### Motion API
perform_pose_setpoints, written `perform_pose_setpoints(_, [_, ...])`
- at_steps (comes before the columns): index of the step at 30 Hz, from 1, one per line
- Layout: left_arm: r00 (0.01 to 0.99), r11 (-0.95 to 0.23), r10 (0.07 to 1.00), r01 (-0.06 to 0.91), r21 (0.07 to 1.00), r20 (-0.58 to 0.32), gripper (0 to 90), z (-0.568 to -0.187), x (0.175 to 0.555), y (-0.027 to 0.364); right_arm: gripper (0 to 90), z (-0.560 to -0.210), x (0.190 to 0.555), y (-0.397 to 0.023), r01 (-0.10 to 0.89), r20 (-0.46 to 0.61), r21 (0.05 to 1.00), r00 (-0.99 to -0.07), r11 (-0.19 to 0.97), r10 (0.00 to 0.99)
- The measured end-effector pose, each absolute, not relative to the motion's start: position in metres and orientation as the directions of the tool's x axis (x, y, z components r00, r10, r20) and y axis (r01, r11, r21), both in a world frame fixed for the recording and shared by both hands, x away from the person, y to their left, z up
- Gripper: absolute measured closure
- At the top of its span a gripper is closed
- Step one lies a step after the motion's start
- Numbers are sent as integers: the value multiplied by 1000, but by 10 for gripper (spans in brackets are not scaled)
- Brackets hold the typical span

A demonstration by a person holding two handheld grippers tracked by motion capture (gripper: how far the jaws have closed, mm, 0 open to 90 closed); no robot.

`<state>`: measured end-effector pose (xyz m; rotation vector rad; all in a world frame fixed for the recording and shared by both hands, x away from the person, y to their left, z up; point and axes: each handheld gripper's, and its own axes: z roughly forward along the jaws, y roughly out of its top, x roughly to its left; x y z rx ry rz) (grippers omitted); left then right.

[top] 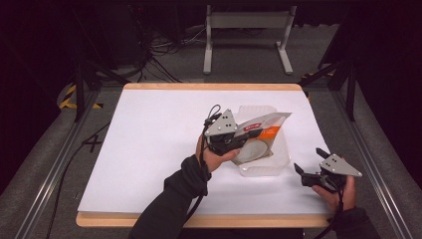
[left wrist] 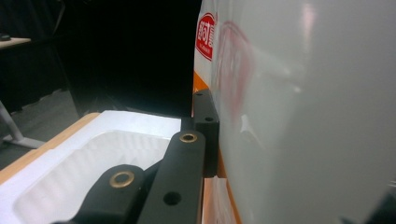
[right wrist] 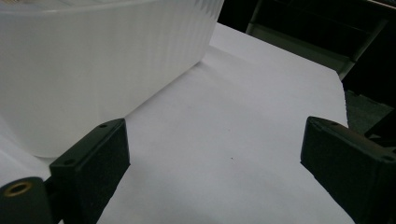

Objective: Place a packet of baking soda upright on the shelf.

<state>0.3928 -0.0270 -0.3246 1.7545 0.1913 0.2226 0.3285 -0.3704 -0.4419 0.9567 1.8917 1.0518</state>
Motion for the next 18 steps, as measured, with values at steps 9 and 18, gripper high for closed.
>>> perform_pose_setpoints(9, [976,-171,218,26,985,12,899,-334,403,-55,82,-442,328,-371,239,-254,892,-437,384,863])
perform_pose_setpoints(18, [983,-100,174,82,992,-63,899,-350,403,-56,81,-442,328,-370,237,-255,892,-438,385,862])
